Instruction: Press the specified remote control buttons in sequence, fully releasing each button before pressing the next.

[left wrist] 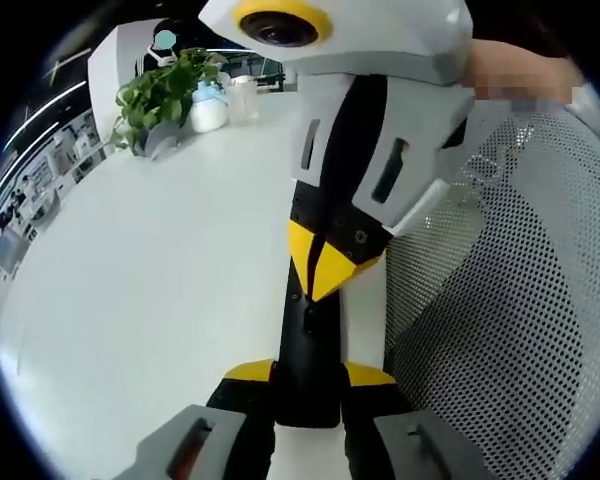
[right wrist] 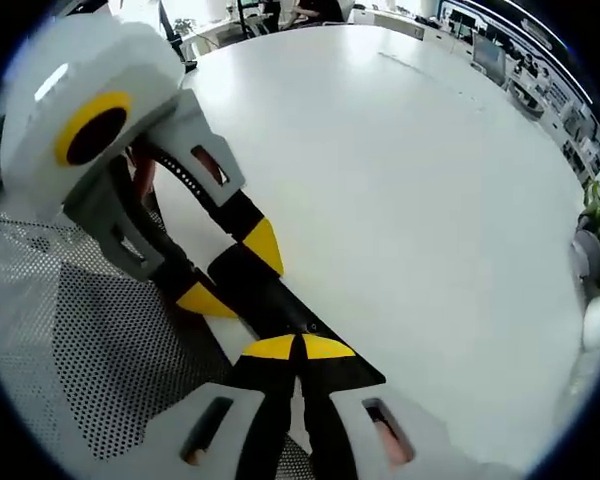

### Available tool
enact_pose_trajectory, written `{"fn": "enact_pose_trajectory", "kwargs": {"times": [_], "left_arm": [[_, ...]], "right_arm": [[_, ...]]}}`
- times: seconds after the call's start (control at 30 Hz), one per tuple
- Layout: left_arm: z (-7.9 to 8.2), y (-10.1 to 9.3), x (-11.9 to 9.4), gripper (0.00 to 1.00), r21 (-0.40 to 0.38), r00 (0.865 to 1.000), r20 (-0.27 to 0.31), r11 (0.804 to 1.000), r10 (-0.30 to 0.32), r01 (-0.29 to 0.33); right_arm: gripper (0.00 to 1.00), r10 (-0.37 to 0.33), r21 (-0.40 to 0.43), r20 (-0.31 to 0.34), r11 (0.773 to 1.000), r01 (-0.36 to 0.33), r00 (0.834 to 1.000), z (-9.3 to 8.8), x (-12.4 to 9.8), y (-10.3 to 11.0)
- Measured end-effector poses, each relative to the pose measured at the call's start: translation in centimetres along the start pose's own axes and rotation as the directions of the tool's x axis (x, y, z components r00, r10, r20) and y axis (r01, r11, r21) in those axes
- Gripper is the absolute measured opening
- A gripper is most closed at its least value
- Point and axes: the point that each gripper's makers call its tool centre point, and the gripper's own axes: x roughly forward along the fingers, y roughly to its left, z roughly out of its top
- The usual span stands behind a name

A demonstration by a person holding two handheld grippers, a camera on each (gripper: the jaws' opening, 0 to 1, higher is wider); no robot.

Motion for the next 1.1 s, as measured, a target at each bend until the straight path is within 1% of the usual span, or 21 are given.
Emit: {"fn": "enact_pose_trajectory", "kwargs": {"times": [0.13,0.27,0.37,0.53,0.7,1.1], "left_arm": [[-0.01,-0.02,0.00,0.24,0.008,1.000,0.002,1.000,0.002,-0.002],[0.01,-0.08,-0.02,0.24,0.016,1.000,0.004,1.000,0.003,-0.003],[0.02,-0.08,0.00,0.24,0.014,1.000,0.007,1.000,0.006,-0.006],[0.01,-0.04,0.02,0.24,0.007,1.000,0.010,1.000,0.007,-0.007],[0.03,-0.07,-0.01,0.24,0.007,1.000,0.012,1.000,0.007,-0.007],[-0.02,-0.06,0.02,0.24,0.009,1.000,0.016,1.000,0.006,-0.007]], "right_arm": [[0.00,0.002,-0.008,0.006,1.000,-0.002,1.000,-0.01,0.03,-0.08],[0.00,0.020,0.052,0.013,0.998,-0.021,1.000,-0.06,-0.04,-0.18],[0.00,0.018,0.073,0.011,0.997,-0.019,1.000,-0.04,-0.08,-0.09],[0.00,0.028,0.059,-0.006,0.998,-0.028,1.000,-0.35,-0.08,0.11],[0.00,0.044,0.073,-0.018,0.996,-0.043,0.999,-0.64,-0.19,0.36],[0.00,0.054,0.057,-0.024,0.997,-0.053,0.998,-0.77,-0.21,0.66]]}}
